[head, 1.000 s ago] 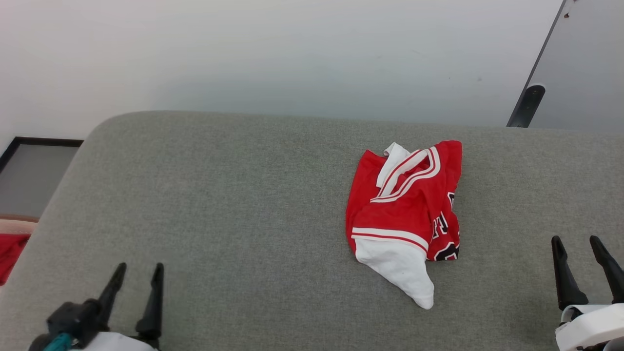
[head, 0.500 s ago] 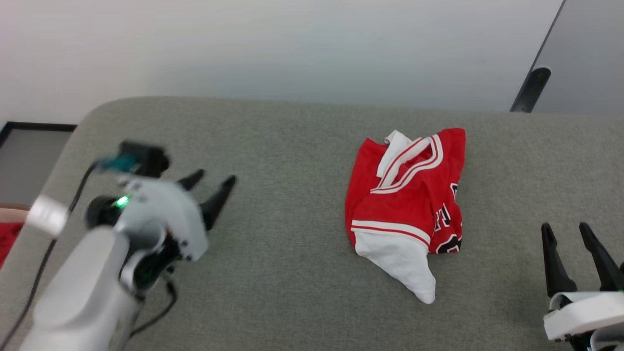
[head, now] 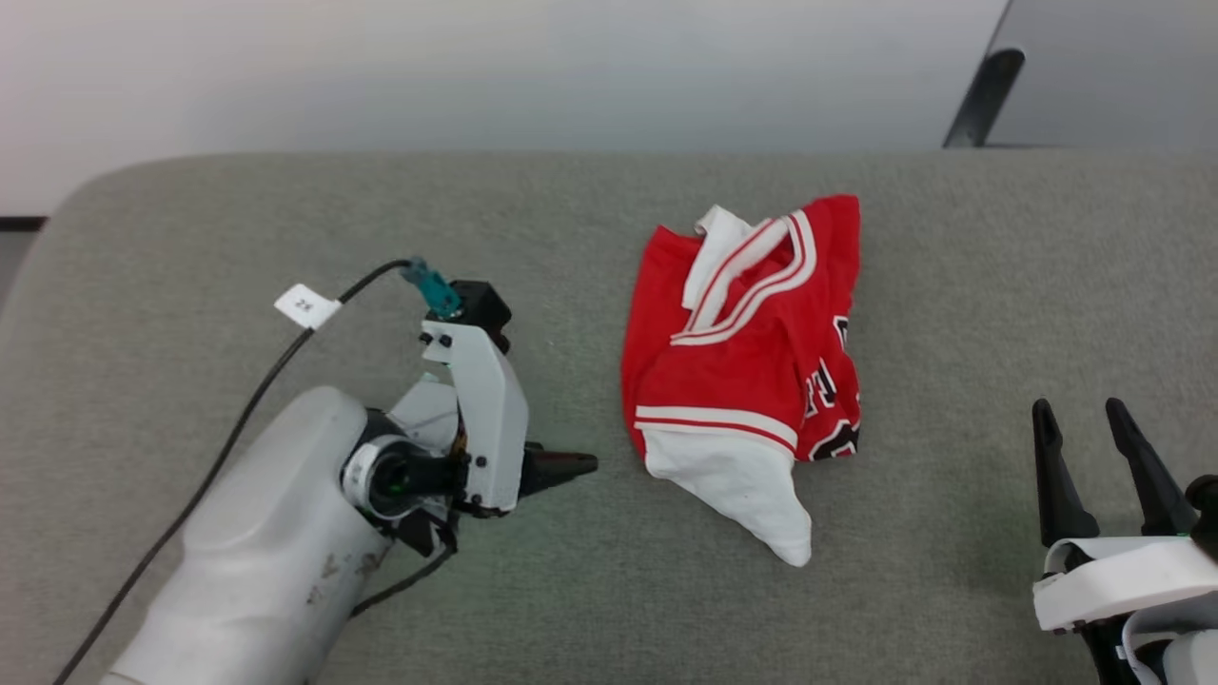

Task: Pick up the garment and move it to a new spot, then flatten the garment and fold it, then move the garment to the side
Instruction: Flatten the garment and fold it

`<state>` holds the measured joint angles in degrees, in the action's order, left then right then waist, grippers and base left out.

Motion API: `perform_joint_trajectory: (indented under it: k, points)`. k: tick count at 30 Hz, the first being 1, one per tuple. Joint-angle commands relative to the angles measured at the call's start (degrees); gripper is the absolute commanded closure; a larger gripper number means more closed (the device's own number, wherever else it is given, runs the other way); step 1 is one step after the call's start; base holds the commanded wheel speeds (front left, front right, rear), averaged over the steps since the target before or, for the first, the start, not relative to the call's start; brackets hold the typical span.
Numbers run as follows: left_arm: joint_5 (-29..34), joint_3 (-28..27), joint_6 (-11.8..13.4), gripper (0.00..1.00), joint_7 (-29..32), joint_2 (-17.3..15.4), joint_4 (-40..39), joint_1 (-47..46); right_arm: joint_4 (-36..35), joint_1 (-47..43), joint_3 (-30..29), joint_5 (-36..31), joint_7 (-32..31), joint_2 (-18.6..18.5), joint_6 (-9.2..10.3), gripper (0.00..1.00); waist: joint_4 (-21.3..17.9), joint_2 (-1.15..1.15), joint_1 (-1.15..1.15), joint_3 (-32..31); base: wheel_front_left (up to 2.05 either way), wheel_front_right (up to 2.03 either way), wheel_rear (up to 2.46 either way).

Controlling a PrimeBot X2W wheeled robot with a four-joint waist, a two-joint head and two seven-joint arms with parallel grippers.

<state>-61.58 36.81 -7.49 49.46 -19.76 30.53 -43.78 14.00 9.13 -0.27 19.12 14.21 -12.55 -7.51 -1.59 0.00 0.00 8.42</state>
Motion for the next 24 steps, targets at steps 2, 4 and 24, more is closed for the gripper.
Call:
perform_joint_trajectory:
  k: [2, 4, 24]
  points:
    - [-1.1, 0.9, 0.0, 0.00, -0.8, 0.4, 0.3, -1.3, 0.1, 1.7, 0.1, -0.6, 0.6, 0.4, 0.04, 0.00, -2.3, 0.00, 0.00, 3.0, 0.00, 0.00, 0.00]
    - [-2.3, 1.4, 0.0, 0.00, -1.1, 0.9, 0.3, -1.7, 0.3, 2.1, 0.1, -0.7, 0.6, 0.7, 0.04, 0.00, -2.6, 0.00, 0.00, 3.9, 0.00, 0.00, 0.00]
    - [-9.4, 6.7, 0.0, 0.36, -3.5, 1.7, 0.4, -5.4, 0.8, 6.0, 0.7, -1.0, 1.0, 3.1, 0.04, 0.00, -5.1, 0.00, 0.00, 8.3, 0.00, 0.00, 0.00]
